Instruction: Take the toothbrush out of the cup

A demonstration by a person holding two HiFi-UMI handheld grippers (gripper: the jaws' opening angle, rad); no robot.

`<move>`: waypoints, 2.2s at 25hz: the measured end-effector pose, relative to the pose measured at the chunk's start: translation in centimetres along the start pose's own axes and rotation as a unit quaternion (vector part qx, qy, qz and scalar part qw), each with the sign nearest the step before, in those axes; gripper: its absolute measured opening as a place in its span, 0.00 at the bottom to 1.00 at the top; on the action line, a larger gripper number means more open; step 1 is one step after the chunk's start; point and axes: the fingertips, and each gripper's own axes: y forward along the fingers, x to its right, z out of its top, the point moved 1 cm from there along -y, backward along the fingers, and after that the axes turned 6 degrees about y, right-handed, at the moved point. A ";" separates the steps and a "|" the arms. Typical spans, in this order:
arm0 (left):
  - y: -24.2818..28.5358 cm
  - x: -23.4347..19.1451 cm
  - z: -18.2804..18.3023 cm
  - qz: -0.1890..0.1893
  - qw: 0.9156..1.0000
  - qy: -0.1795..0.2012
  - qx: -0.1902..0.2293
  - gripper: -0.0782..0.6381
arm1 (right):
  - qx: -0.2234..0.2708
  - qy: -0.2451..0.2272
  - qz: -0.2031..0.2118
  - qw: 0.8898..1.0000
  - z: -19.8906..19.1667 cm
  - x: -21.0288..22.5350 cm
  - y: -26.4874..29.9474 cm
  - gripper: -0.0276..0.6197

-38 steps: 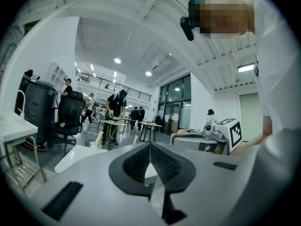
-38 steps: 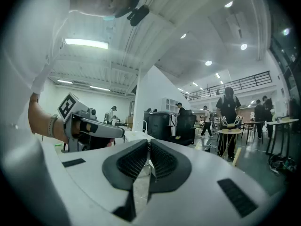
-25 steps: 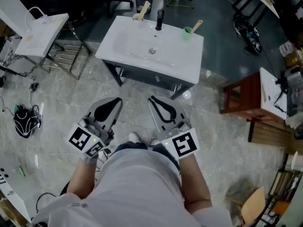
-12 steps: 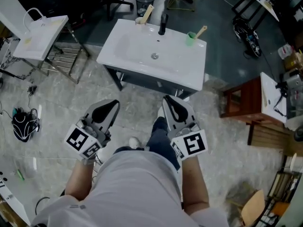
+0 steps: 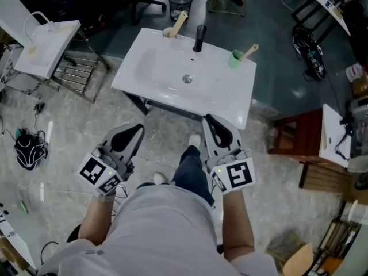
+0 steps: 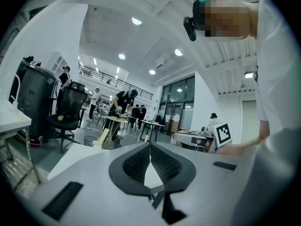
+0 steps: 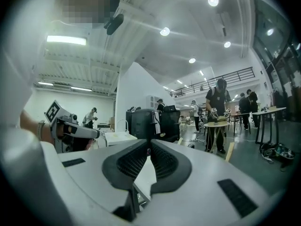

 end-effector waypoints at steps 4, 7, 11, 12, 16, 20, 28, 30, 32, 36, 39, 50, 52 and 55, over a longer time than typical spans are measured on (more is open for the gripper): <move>4.9 -2.4 0.1 0.009 1.000 0.000 -0.008 0.13 | -0.010 0.002 0.013 1.000 -0.2 4.4 3.3 0.09; 8.9 -4.0 0.2 0.017 1.000 -0.006 -0.014 0.13 | -0.009 0.014 0.016 1.000 0.0 8.0 5.6 0.09; 14.4 -5.6 0.9 0.024 1.000 -0.009 -0.017 0.13 | -0.006 0.029 0.021 0.999 0.9 12.8 8.0 0.09; 15.7 -5.8 1.2 0.024 1.000 -0.009 -0.017 0.13 | -0.007 0.030 0.023 0.999 1.1 13.9 8.5 0.09; 20.8 -6.6 2.6 0.025 1.000 -0.007 -0.018 0.13 | -0.009 0.034 0.031 0.999 2.2 18.2 10.2 0.09; 25.1 -6.9 3.8 0.024 0.999 -0.002 -0.021 0.13 | -0.008 0.035 0.035 0.999 3.2 21.8 11.2 0.09; 29.7 -7.3 4.6 0.015 1.000 -0.005 -0.027 0.13 | 0.003 0.038 0.019 0.999 4.8 25.9 12.2 0.09; 30.4 -7.4 4.9 0.006 1.000 -0.003 -0.028 0.13 | 0.004 0.038 0.008 0.999 5.1 26.4 12.3 0.09; 31.0 -7.7 5.1 -0.004 1.000 -0.001 -0.028 0.13 | 0.003 0.038 -0.005 0.999 5.1 26.9 12.4 0.09; 32.3 -8.7 5.1 -0.034 0.999 -0.001 -0.030 0.13 | 0.002 0.043 -0.043 0.998 4.8 27.9 12.5 0.09; 33.1 -9.8 4.9 -0.058 0.998 -0.005 -0.033 0.13 | -0.004 0.049 -0.083 0.995 4.1 28.9 12.6 0.09; 36.0 -12.0 4.4 -0.126 0.990 -0.009 -0.062 0.13 | -0.038 0.069 -0.213 0.974 0.0 33.1 11.2 0.09; 36.3 -12.4 4.3 -0.128 0.989 -0.009 -0.068 0.13 | -0.043 0.075 -0.227 0.970 -0.7 33.9 11.4 0.09; 36.7 -12.8 4.0 -0.126 0.989 -0.010 -0.079 0.13 | -0.054 0.082 -0.244 0.965 -2.1 35.4 11.7 0.09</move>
